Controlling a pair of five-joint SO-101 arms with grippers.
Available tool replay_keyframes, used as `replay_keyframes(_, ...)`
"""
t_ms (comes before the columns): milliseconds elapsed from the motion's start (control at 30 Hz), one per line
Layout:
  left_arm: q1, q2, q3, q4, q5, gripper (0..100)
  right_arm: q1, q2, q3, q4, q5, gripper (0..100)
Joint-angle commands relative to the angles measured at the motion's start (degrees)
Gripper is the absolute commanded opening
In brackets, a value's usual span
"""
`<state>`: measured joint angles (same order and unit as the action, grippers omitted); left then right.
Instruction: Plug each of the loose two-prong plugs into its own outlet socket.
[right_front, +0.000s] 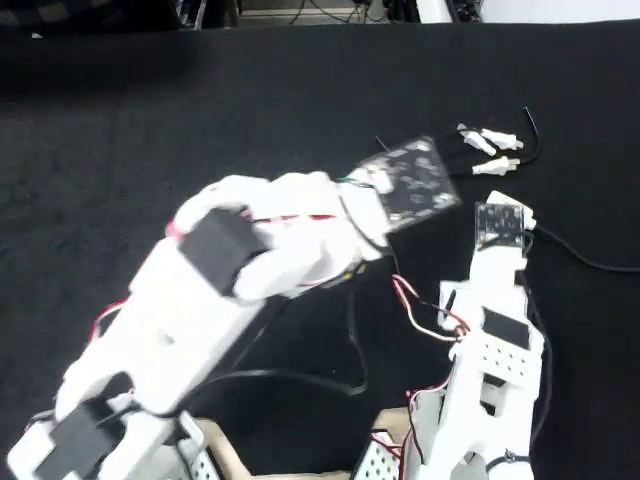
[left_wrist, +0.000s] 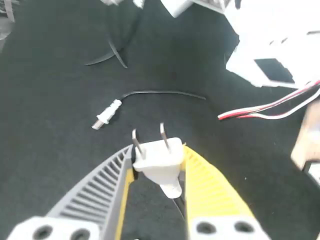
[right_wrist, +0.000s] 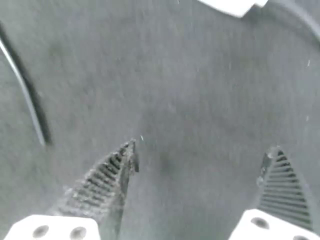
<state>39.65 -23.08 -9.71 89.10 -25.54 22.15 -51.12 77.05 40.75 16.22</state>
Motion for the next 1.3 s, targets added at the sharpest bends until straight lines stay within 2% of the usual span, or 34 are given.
replay_keyframes(0,-1.1,-10.3,6.1,-1.8,4.5,3,-3.2,-1.3,-5.3,-0.7,-3.5,37.7)
replay_keyframes(67,-1.5,-18.2,14.2,-5.2,6.2,3,-4.7,-1.3,-7.2,0.9,-6.2,37.7)
replay_keyframes(233,-1.3,-42.4,45.0,-21.3,6.2,3,-11.1,-1.3,-12.5,6.7,-13.2,35.8)
replay_keyframes(400,-5.4,-64.6,73.2,-33.1,6.2,3,-17.8,-1.3,-14.6,6.8,-15.6,15.5)
replay_keyframes(533,-8.7,-77.5,85.7,-38.2,6.2,3,-21.0,-1.3,-14.6,2.4,-15.2,1.8)
replay_keyframes(667,-8.7,-81.4,92.0,-38.9,6.3,3,-24.5,-1.3,-14.9,1.3,-15.1,1.2)
replay_keyframes(800,-8.7,-80.8,96.3,-42.5,6.5,3,-32.4,-1.4,-17.2,3.7,-15.1,1.2)
replay_keyframes(1000,-8.7,-80.8,103.7,-48.7,6.5,3,-44.8,-1.4,-26.2,16.1,-14.1,1.2)
replay_keyframes(1100,-8.6,-80.8,104.5,-50.5,6.5,3,-47.1,-1.4,-30.2,24.2,-9.2,1.2)
replay_keyframes(1267,-6.9,-80.7,105.0,-55.1,6.5,3,-47.5,-4.5,-33.0,30.3,-8.3,1.2)
